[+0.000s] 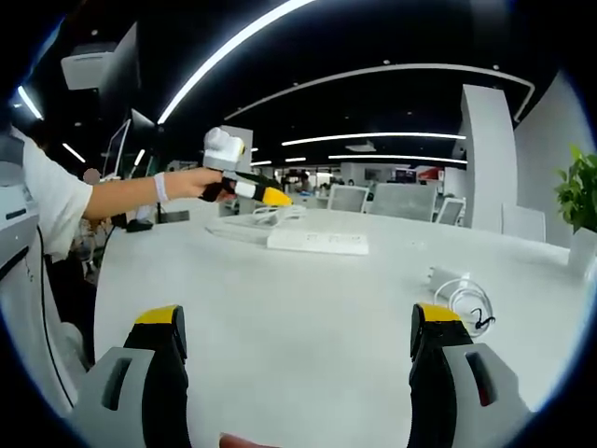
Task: Straighten the power strip on the desk, plug the charger into it
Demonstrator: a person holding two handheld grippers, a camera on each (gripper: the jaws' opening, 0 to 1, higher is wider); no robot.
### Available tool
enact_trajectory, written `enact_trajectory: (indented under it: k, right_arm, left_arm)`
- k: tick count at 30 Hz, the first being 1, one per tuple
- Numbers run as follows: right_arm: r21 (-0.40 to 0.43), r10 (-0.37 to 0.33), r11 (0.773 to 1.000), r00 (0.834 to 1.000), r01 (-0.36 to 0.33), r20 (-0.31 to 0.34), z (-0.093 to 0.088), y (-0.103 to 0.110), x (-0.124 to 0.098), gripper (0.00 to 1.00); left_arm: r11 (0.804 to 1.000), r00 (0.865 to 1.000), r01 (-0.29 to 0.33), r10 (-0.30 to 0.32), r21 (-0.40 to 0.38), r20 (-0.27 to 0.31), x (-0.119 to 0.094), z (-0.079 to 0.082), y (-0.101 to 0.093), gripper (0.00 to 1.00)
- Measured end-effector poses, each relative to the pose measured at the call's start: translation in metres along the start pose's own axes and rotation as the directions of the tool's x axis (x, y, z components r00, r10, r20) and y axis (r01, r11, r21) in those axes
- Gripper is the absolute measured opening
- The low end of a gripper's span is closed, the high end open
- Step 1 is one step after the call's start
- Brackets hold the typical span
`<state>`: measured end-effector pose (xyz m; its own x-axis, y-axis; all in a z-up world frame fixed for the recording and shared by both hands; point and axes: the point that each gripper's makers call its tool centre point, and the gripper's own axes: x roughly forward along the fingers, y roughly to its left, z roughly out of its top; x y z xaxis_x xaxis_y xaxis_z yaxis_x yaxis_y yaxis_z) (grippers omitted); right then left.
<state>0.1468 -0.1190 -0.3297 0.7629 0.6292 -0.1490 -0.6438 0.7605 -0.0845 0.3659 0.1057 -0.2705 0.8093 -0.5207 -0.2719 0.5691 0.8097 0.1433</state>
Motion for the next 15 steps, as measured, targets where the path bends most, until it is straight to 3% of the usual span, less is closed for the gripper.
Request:
enact_trajectory:
  k: [15]
  right_arm:
    - [-0.020,0.008,1.000,1.000,-0.008,-0.011,0.005,0.005,0.006,1.00]
  left_arm:
    - [0.999,0.995,0.034,-0.031,0.025,-0.100,0.021,-0.009,0.002,1.00]
